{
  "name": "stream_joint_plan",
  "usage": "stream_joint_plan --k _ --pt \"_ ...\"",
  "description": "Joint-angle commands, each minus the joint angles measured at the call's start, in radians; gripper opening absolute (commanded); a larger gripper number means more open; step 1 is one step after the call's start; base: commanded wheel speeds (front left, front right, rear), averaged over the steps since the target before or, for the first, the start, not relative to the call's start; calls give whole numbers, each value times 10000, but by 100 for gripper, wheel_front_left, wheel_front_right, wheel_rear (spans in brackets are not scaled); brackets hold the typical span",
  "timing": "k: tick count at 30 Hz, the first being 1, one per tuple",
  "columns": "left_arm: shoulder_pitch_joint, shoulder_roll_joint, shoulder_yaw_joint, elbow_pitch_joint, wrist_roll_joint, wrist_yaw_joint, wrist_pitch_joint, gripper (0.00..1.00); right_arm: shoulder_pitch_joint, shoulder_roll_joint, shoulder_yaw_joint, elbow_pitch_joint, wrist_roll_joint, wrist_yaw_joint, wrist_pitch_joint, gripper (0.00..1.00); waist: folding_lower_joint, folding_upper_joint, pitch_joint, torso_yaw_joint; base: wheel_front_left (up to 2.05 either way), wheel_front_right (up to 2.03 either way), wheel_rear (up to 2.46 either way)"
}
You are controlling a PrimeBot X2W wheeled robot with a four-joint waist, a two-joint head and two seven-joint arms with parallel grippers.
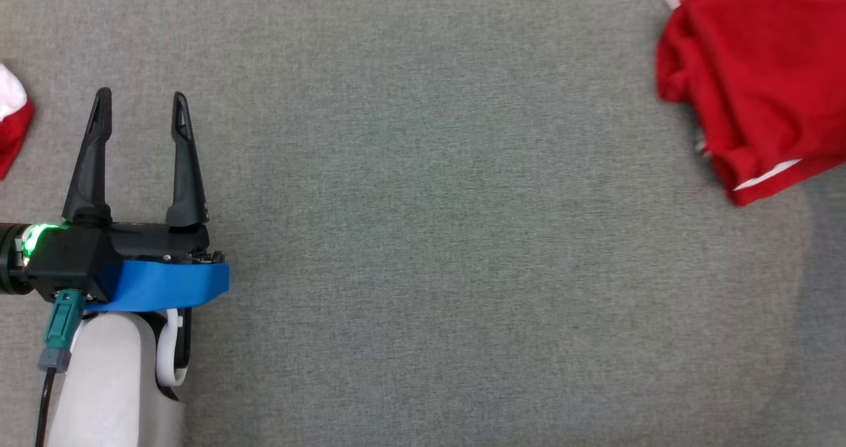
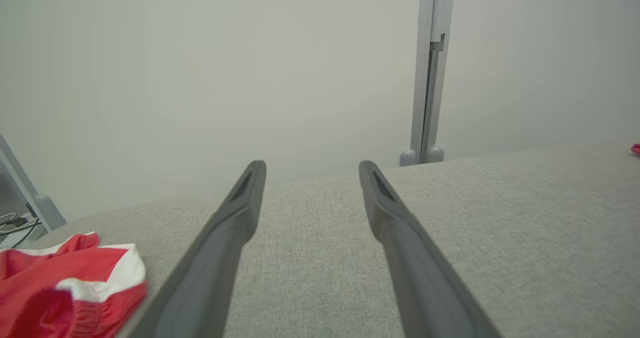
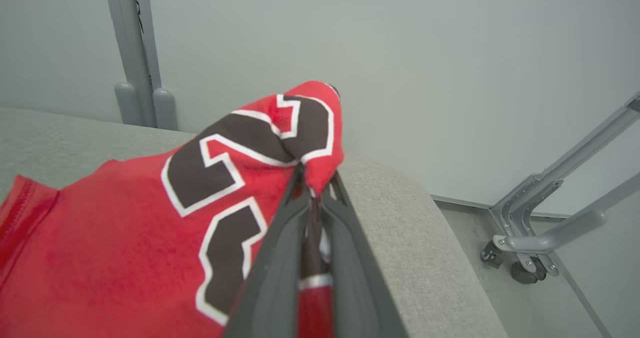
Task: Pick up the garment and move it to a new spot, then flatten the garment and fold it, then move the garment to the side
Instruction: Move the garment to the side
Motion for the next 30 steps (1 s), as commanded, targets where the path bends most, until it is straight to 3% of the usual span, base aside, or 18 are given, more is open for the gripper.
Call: stream_joint_plan --k 1,7,11,13,14,15,16,17,27,30 --pt "-227 -21 -51 -59 18 -14 -45 100 -471 -551 -261 300 -115 -2 129 0 -1 -1 240 235 0 0 0" --pt "-262 -58 -16 -138 11 26 -45 100 -1163 -1394 -937 929 -291 -2 241 0 -1 -1 492 377 0 0 0" --pt "-296 -42 45 -136 -22 40 -45 100 -1336 -1485 -1058 1149 -474 -2 238 0 -1 -1 569 320 0 0 0" --pt "-318 -46 54 -121 -26 40 -45 100 -1357 -1491 -1044 1220 -523 -2 285 5 -1 -1 579 305 0 0 0" --pt "-345 -60 53 -108 -22 36 -45 100 -1392 -1486 -1035 1283 -558 -2 307 19 -1 -1 588 293 0 0 0" --pt "-361 -75 46 -99 -22 32 -45 100 -1424 -1441 -1041 1303 -618 -2 300 38 -1 -1 591 282 0 0 0" --pt "-373 -79 43 -91 -20 28 -45 100 -1474 -1412 -1074 1324 -652 -2 266 73 -1 -1 601 271 0 0 0" --pt "-388 -87 29 -90 -10 23 -45 100 -1553 -1407 -1097 1380 -678 -2 240 100 -1 -1 617 266 0 0 0" --pt "-72 -118 167 123 -85 25 -45 100 -1731 -1273 -1107 2035 -1181 -2 -676 100 -1 -1 -31 196 0 0 0" --pt "211 -139 278 212 -104 52 -45 100 -1507 -786 -872 1930 -1156 -1 -997 100 -1 -1 -484 83 0 0 0"
